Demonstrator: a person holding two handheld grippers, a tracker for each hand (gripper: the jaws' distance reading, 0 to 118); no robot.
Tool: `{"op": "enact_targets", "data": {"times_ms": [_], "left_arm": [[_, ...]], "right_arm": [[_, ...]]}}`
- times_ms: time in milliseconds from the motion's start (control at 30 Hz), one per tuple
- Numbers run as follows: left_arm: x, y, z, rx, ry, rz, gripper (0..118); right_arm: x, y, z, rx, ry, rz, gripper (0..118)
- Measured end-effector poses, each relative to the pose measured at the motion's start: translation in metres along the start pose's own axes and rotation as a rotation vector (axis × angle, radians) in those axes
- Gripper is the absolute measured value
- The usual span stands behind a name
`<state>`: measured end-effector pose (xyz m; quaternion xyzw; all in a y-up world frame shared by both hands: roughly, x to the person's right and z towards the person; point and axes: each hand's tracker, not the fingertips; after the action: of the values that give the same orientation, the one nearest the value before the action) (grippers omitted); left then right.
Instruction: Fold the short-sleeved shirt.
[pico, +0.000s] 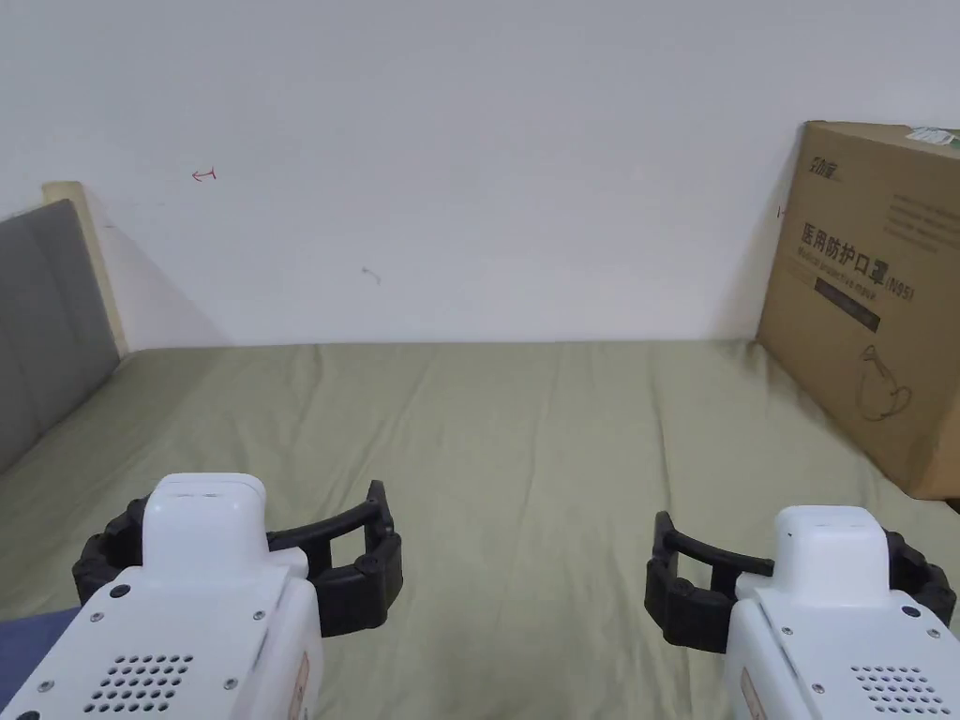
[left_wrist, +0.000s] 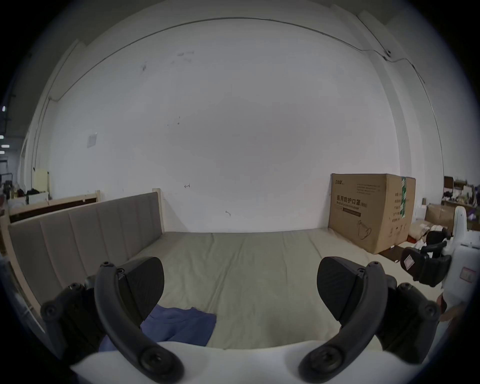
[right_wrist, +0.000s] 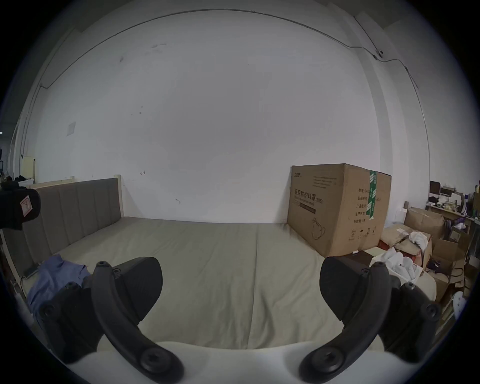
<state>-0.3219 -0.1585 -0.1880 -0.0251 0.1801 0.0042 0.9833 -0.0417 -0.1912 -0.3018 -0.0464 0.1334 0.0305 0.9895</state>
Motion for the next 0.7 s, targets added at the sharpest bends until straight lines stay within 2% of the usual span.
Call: {"op": "enact_targets", "data": {"times_ms": [67,133,167,200,233,267,300,333,367,400,433,500,700], "left_arm": [[-0.004,-0.001,-0.001,0.001,0.008,0.014,117],[-0.005,0.001,-0.001,-0.027,0.021,0.029,117],[-0.007,0.001,0.0,-0.035,0.014,0.034,113],[-0.009,0.0,0.001,-0.036,0.003,0.042,106],[-0.012,-0.002,0.003,-0.031,-0.017,0.049,91],[-0.009,-0.002,0.005,-0.02,-0.028,0.049,62],[-0.007,-0.003,0.005,-0.027,-0.009,0.041,41],[-0.005,-0.005,0.004,-0.032,0.024,0.012,25],[-0.004,-0.007,0.004,-0.024,0.039,-0.012,12],[-0.001,-0.006,0.004,-0.018,0.044,-0.019,5],[-0.001,-0.006,0.005,-0.018,0.041,-0.021,2],[-0.003,-0.007,0.007,-0.011,0.019,-0.004,0],[-0.004,-0.003,0.001,-0.027,0.002,0.03,0]], "right_arm": [[-0.001,0.002,0.0,-0.004,0.005,-0.027,118],[-0.005,0.007,0.001,-0.064,-0.075,-0.031,118],[-0.006,0.007,0.002,-0.055,-0.084,-0.024,118],[-0.006,0.004,0.003,-0.001,-0.061,0.009,117],[-0.009,0.002,0.005,0.021,-0.029,0.07,114],[-0.012,0.003,0.006,0.017,-0.043,0.118,103],[-0.016,0.002,0.008,0.031,-0.061,0.142,85],[-0.018,0.0,0.008,0.037,-0.072,0.138,56],[-0.016,-0.001,0.007,0.034,-0.059,0.118,22],[-0.015,0.0,0.006,0.019,-0.066,0.076,18],[-0.012,0.0,0.003,0.006,-0.069,0.038,18],[-0.009,0.0,0.001,0.0,-0.055,0.036,4],[-0.006,0.001,0.0,0.0,-0.044,0.021,0]]}}
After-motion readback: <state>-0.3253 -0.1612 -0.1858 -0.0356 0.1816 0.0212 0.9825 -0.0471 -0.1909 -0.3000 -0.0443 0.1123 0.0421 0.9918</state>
